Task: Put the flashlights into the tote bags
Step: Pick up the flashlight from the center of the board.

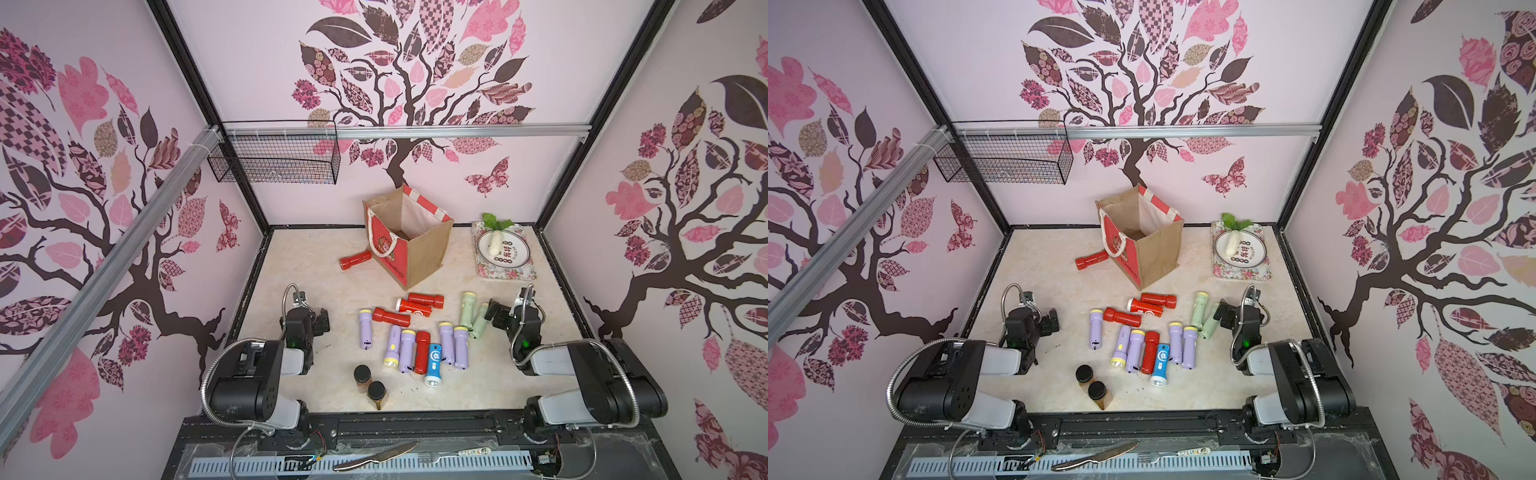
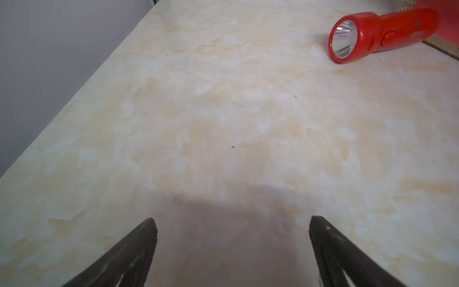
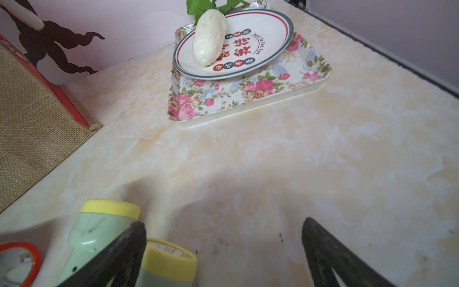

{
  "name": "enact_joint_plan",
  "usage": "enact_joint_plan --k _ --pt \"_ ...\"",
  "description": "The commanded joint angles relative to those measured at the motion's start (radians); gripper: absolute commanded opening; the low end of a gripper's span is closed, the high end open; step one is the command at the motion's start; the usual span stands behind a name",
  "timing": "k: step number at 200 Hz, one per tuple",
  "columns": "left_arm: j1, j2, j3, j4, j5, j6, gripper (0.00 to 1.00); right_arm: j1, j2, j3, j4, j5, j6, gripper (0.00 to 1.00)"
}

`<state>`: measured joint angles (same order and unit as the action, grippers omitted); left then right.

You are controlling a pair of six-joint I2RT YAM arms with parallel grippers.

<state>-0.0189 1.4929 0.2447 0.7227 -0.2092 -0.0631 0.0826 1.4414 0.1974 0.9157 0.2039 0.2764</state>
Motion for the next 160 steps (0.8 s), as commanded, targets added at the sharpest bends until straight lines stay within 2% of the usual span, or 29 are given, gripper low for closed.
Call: enact_joint_plan --k 1,160 --pt "-0.018 0.099 0.102 0.287 -0.074 0.043 0.98 -0.017 0.121 0.068 0.286 0.085 -0.197 1.00" --pt "-0.018 0.098 0.103 0.286 -0.074 0.042 0.98 -0.016 0.120 0.068 0.285 0.084 -0.196 1.00"
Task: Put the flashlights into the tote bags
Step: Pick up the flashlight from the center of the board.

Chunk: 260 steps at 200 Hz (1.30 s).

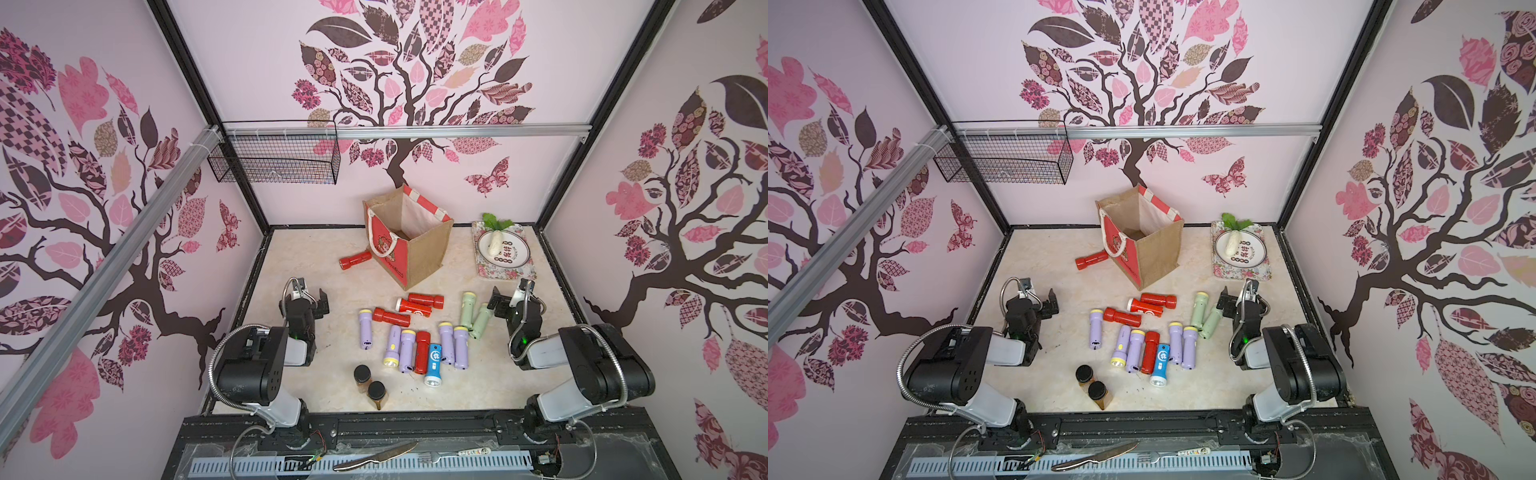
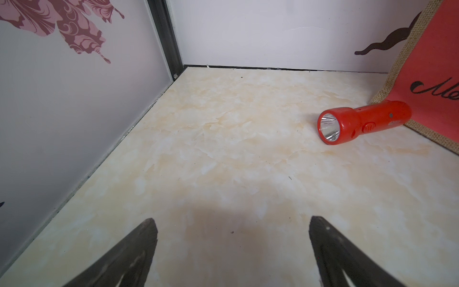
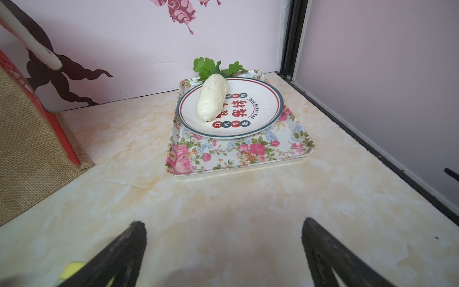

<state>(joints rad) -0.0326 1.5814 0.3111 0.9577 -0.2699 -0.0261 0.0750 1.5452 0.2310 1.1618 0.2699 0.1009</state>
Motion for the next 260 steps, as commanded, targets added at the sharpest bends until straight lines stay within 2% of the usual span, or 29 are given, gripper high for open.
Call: enact_joint_plan --k 1,144,160,192,205,223,245,260 --pt "-0.003 0.009 0.037 0.051 -0.014 0.005 0.98 -0.009 0.016 0.034 0.039 0.018 -0.021 1.00" --pt "-0.003 0.007 0.033 0.057 -0.016 0.007 0.98 -0.009 0.008 0.033 0.035 0.017 -0.021 0.99" --pt "-0.004 -0.029 0.042 0.008 -0.023 0.002 0.98 -0.009 -0.018 0.034 0.016 0.020 -0.021 1.00" --pt "-0.004 -0.136 0.087 -0.182 -0.027 0.000 0.98 -0.008 -0.125 0.042 -0.104 -0.013 -0.027 1.00" --pt "-0.004 -0.174 0.151 -0.381 -0.029 0.000 0.98 -0.006 -0.177 0.084 -0.238 -0.005 -0.012 0.99" --pt "-0.004 -0.207 0.262 -0.648 -0.039 -0.012 0.98 0.010 -0.236 0.142 -0.396 0.067 0.011 1.00" --pt "-0.003 -0.238 0.393 -0.950 -0.025 -0.135 0.98 0.032 -0.288 0.210 -0.545 0.116 0.088 1.00" --pt "-0.004 -0.251 0.475 -1.098 0.027 -0.205 0.98 0.040 -0.301 0.315 -0.775 0.144 0.197 1.00"
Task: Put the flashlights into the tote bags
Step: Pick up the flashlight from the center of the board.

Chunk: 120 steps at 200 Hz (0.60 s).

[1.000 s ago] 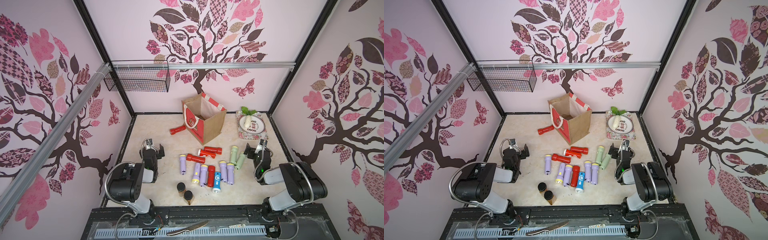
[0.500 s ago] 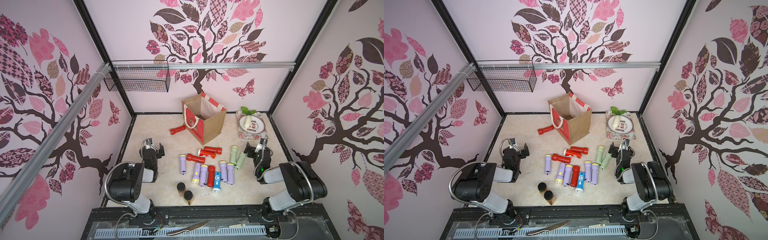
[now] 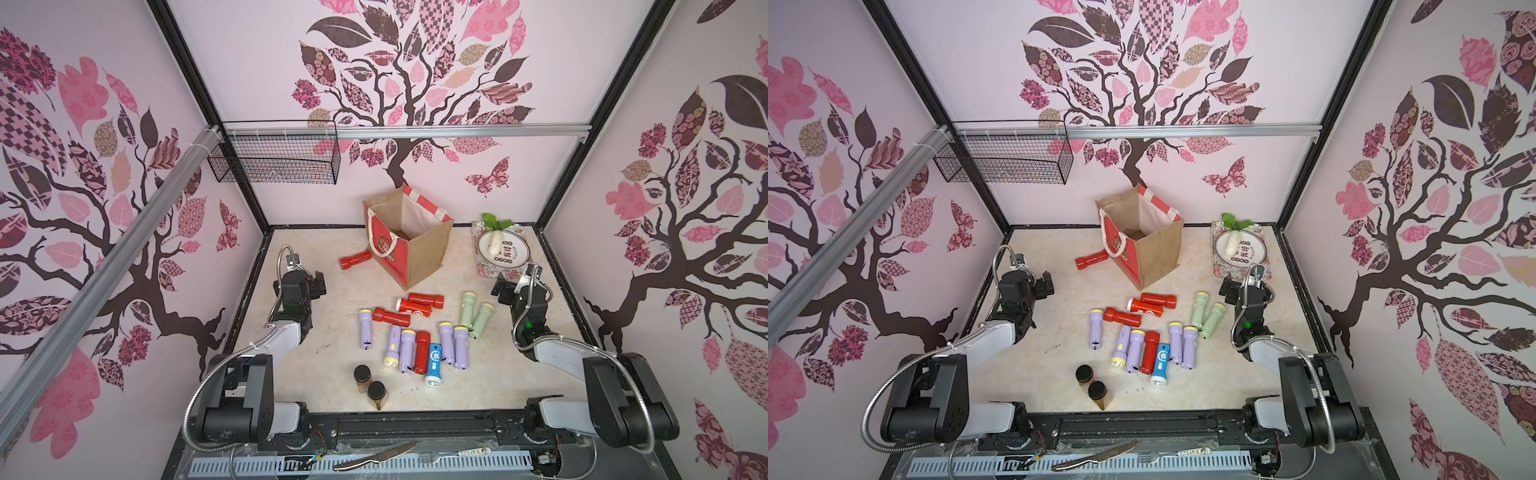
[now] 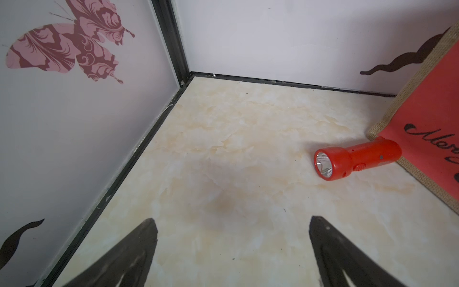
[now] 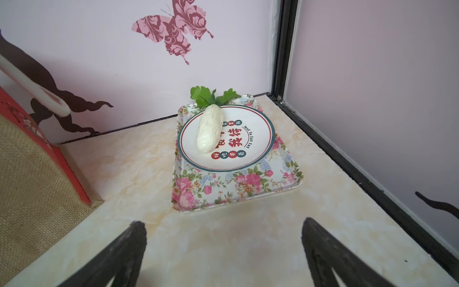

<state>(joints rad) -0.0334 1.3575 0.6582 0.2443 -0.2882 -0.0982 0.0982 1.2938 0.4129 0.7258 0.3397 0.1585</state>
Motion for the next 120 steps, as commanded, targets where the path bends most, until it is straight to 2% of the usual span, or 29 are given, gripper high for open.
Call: enact_joint_plan --k 1,25,38,52,61,92,120 --pt "-0.003 -0.028 0.134 -0.395 0.049 -0.137 0.98 0.017 -0.048 0.141 -0.355 0.075 0.146 1.00" --pt "-0.003 -0.011 0.302 -0.647 0.152 -0.228 0.98 0.027 0.026 0.344 -0.722 0.061 0.226 1.00" --pt "-0.003 0.026 0.386 -0.718 0.266 -0.227 0.98 0.043 0.035 0.391 -0.799 0.036 0.237 1.00" --pt "-0.003 0.068 0.438 -0.716 0.414 -0.207 0.98 0.054 0.037 0.410 -0.845 -0.002 0.287 1.00" --pt "-0.003 0.103 0.462 -0.703 0.471 -0.199 0.98 0.060 0.050 0.431 -0.880 -0.036 0.314 1.00" --pt "-0.003 0.226 0.576 -0.716 0.491 -0.178 0.98 0.119 0.088 0.535 -1.028 -0.121 0.280 1.00" --pt "-0.002 0.374 0.727 -0.751 0.553 -0.152 0.98 0.133 0.042 0.565 -1.106 -0.222 0.262 1.00"
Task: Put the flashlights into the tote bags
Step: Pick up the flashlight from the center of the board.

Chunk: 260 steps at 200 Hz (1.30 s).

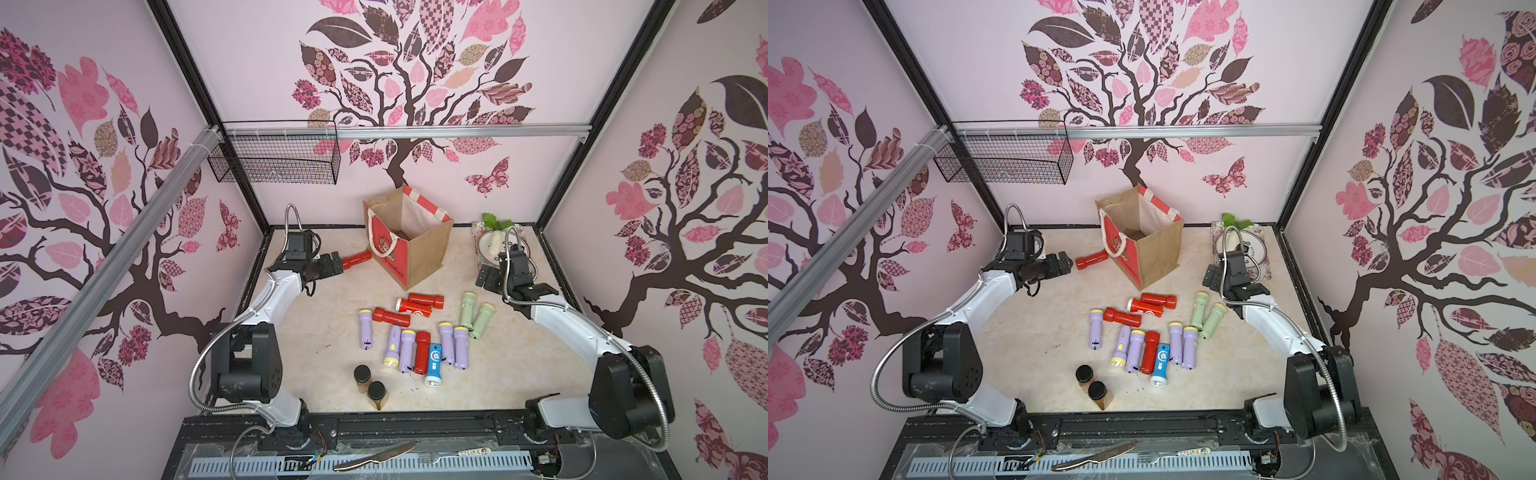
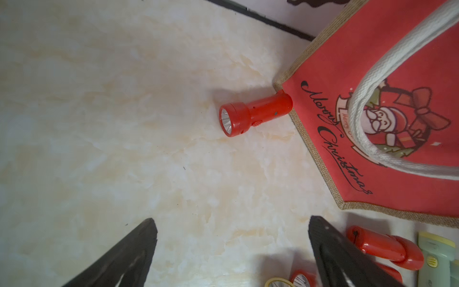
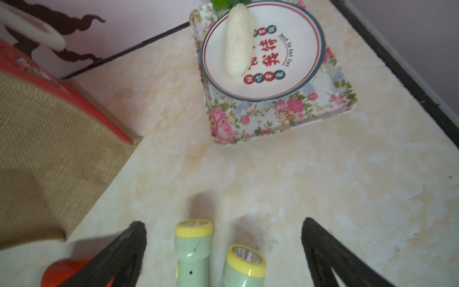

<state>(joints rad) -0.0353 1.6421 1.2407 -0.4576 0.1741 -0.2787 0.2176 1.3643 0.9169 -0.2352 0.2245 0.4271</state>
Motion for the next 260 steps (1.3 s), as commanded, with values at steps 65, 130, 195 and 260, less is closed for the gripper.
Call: enact_joint_plan --k 65,130,195,260 --pt "0.002 0.420 0.527 -0.168 0.123 0.151 0.98 0.047 -0.164 0.153 -0.314 -0.334 -0.128 1.00" --pt "0.005 0.628 0.745 -0.181 0.172 0.210 0.98 0.055 -0.193 0.216 -0.399 -0.449 -0.156 1.00" --pt "0.005 0.680 0.724 -0.141 0.212 0.157 0.92 0.160 -0.162 0.239 -0.446 -0.377 -0.168 1.00" --pt "0.005 0.607 0.521 -0.051 0.234 0.142 0.90 0.163 -0.137 0.262 -0.457 -0.370 -0.183 1.00"
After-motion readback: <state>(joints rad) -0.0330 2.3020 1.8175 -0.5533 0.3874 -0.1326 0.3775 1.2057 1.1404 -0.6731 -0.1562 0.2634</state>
